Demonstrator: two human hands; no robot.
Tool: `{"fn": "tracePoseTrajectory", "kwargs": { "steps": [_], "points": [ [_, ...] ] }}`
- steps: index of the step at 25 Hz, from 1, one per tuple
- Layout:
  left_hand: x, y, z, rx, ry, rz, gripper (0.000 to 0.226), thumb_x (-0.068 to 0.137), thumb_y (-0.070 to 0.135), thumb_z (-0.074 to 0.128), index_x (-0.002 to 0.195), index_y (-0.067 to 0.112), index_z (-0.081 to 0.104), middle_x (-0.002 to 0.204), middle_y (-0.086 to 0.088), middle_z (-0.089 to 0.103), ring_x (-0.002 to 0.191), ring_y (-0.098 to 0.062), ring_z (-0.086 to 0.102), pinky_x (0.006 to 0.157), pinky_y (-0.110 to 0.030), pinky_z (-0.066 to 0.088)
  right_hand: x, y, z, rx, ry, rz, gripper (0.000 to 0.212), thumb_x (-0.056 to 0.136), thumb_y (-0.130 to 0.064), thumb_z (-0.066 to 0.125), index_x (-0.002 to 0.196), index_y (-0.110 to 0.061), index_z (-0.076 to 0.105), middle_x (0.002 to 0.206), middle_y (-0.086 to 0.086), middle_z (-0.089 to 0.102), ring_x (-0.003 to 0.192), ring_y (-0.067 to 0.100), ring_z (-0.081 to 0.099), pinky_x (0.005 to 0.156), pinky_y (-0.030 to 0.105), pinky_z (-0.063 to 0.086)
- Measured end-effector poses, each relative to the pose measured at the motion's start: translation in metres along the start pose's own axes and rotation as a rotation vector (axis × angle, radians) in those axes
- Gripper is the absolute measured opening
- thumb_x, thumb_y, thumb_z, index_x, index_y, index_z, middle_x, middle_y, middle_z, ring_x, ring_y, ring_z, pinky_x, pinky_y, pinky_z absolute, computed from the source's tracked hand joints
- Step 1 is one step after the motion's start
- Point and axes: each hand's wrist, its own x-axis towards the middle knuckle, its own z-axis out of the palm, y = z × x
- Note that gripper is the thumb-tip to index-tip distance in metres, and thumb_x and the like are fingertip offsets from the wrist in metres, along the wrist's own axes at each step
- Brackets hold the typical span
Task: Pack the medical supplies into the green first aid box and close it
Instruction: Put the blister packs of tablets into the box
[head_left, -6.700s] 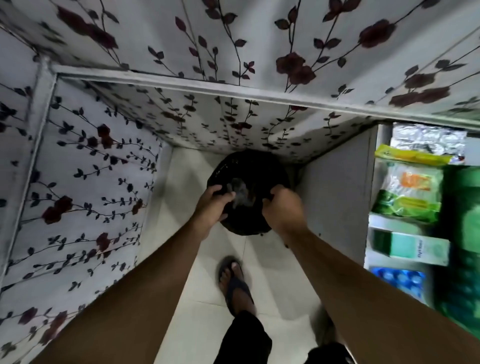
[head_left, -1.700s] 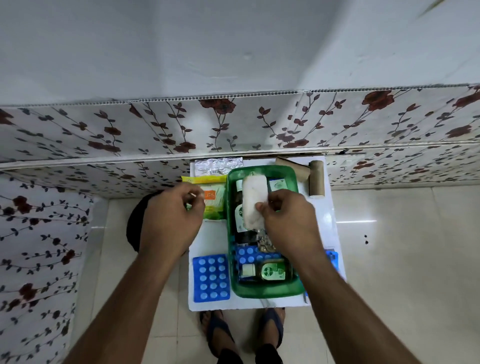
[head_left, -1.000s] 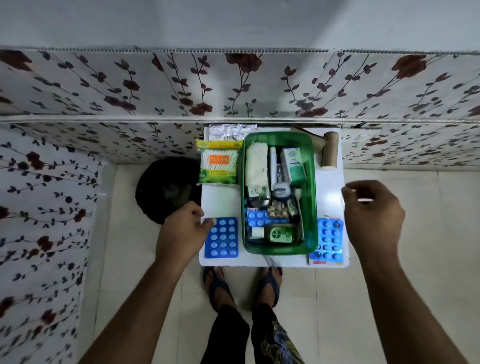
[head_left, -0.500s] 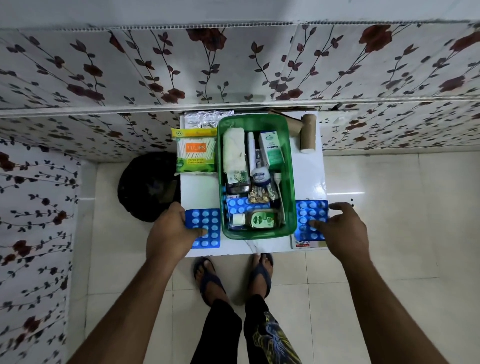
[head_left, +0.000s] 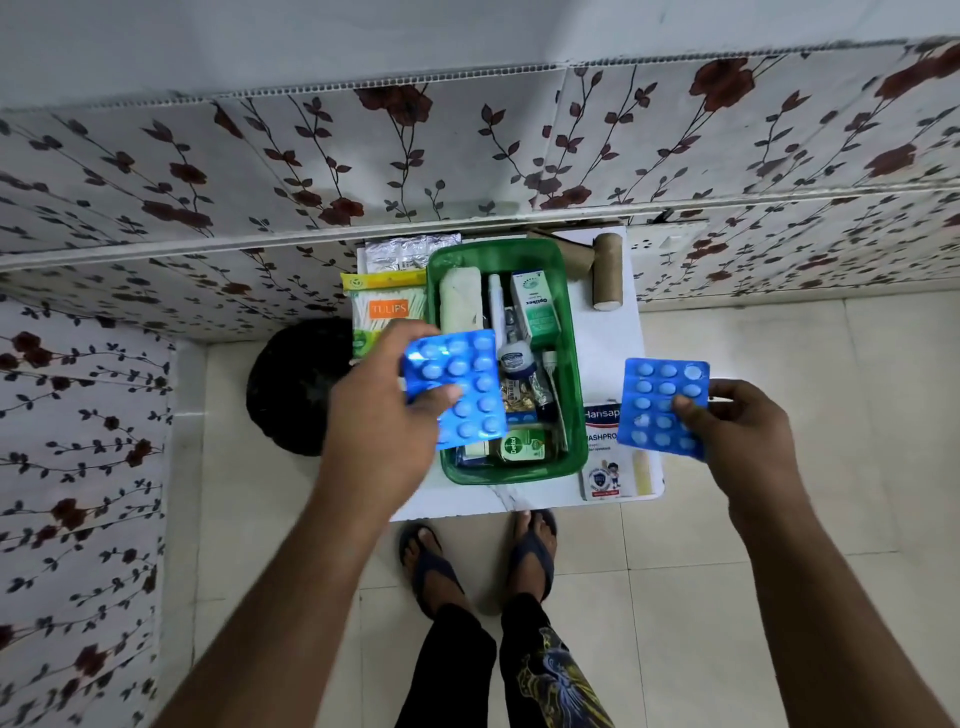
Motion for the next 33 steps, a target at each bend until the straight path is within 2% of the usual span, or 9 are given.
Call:
{"fn": "tracePoseTrajectory", "kwargs": {
  "steps": [3, 6, 8, 13, 19, 22, 26, 29, 33],
  "points": [
    [0.009, 0.010, 0.055, 0.206, -0.174, 0.059, 0.034, 0.085, 0.008, 0.065, 0.111, 0.027, 0.056, 0.091, 0.007, 0.061, 0.083, -0.018, 0.059, 0.062, -0.026, 0.043, -0.004, -0.013, -0.003, 0.072, -0.012, 0.007, 0.020, 0.089, -0.013, 0.069, 0.108, -0.010, 0.062, 0.089, 0.007, 0.071, 0.080, 0.022, 0.070, 0.071, 0.034, 0.055],
    [0.013, 0.001, 0.082, 0.373, -0.302, 0.029, 0.050, 0.089, 0.006, 0.058, 0.135, 0.020, 0.048, 0.121, -0.011, 0.061, 0.107, -0.029, 0.059, 0.085, -0.034, 0.049, -0.004, -0.018, -0.006, 0.075, -0.028, 0.005, 0.020, 0.091, -0.014, 0.066, 0.110, -0.009, 0.061, 0.090, 0.007, 0.070, 0.079, 0.019, 0.069, 0.066, 0.029, 0.052],
    [0.015, -0.003, 0.083, 0.491, -0.276, 0.052, 0.053, 0.088, 0.005, 0.057, 0.138, 0.019, 0.045, 0.120, -0.015, 0.057, 0.106, -0.032, 0.058, 0.085, -0.038, 0.049, -0.004, -0.018, -0.008, 0.059, -0.038, 0.009, 0.020, 0.092, -0.015, 0.064, 0.111, -0.010, 0.062, 0.091, 0.006, 0.070, 0.078, 0.018, 0.069, 0.065, 0.027, 0.051],
    [0.016, -0.004, 0.082, 0.348, -0.271, -0.040, 0.031, 0.088, 0.001, 0.058, 0.104, 0.024, 0.044, 0.087, -0.002, 0.056, 0.075, -0.020, 0.057, 0.057, -0.029, 0.043, -0.007, -0.012, -0.007, 0.045, -0.059, 0.028, 0.019, 0.092, -0.016, 0.064, 0.110, -0.010, 0.063, 0.087, 0.003, 0.071, 0.071, 0.012, 0.069, 0.058, 0.019, 0.050],
    [0.014, 0.003, 0.078, 0.562, -0.198, 0.171, 0.034, 0.090, 0.015, 0.061, 0.124, 0.012, 0.059, 0.116, -0.010, 0.051, 0.100, -0.027, 0.058, 0.081, -0.034, 0.047, -0.025, -0.029, 0.001, 0.037, -0.059, -0.045, 0.011, 0.093, -0.012, 0.063, 0.103, -0.010, 0.062, 0.080, 0.002, 0.069, 0.053, -0.006, 0.063, 0.042, 0.007, 0.041],
    [0.017, 0.004, 0.041, 0.407, -0.067, 0.200, 0.037, 0.092, 0.008, 0.055, 0.126, 0.019, 0.061, 0.112, -0.002, 0.059, 0.095, -0.015, 0.060, 0.079, -0.019, 0.043, -0.045, -0.048, 0.023, 0.012, -0.143, -0.119, 0.009, 0.091, -0.010, 0.065, 0.098, -0.014, 0.064, 0.077, 0.000, 0.071, 0.055, -0.003, 0.066, 0.049, 0.016, 0.048],
    [0.023, -0.029, -0.012, 0.156, 0.170, -0.026, 0.022, 0.090, 0.008, 0.057, 0.102, 0.022, 0.069, 0.098, 0.001, 0.070, 0.083, -0.008, 0.064, 0.067, -0.010, 0.043, -0.066, -0.050, 0.083, -0.498, -0.253, -0.337, 0.031, 0.086, -0.011, 0.063, 0.115, -0.021, 0.057, 0.091, 0.004, 0.074, 0.084, 0.025, 0.069, 0.068, 0.032, 0.052],
    [0.022, -0.055, -0.020, 0.172, 0.130, -0.094, 0.020, 0.090, 0.009, 0.059, 0.103, 0.019, 0.069, 0.095, 0.001, 0.071, 0.080, 0.000, 0.062, 0.061, -0.003, 0.041, -0.066, -0.041, 0.118, -0.759, -0.293, -0.457, 0.047, 0.084, -0.005, 0.060, 0.127, -0.018, 0.046, 0.095, 0.012, 0.070, 0.089, 0.034, 0.065, 0.065, 0.034, 0.046],
    [0.021, -0.072, -0.019, 0.135, 0.086, -0.087, 0.021, 0.088, 0.011, 0.062, 0.106, 0.020, 0.069, 0.099, -0.001, 0.069, 0.086, -0.008, 0.065, 0.072, -0.013, 0.045, -0.056, -0.028, 0.134, -1.004, -0.259, -0.509, 0.064, 0.082, -0.011, 0.067, 0.139, -0.014, 0.038, 0.117, 0.014, 0.059, 0.097, 0.034, 0.065, 0.071, 0.035, 0.048]
  ]
}}
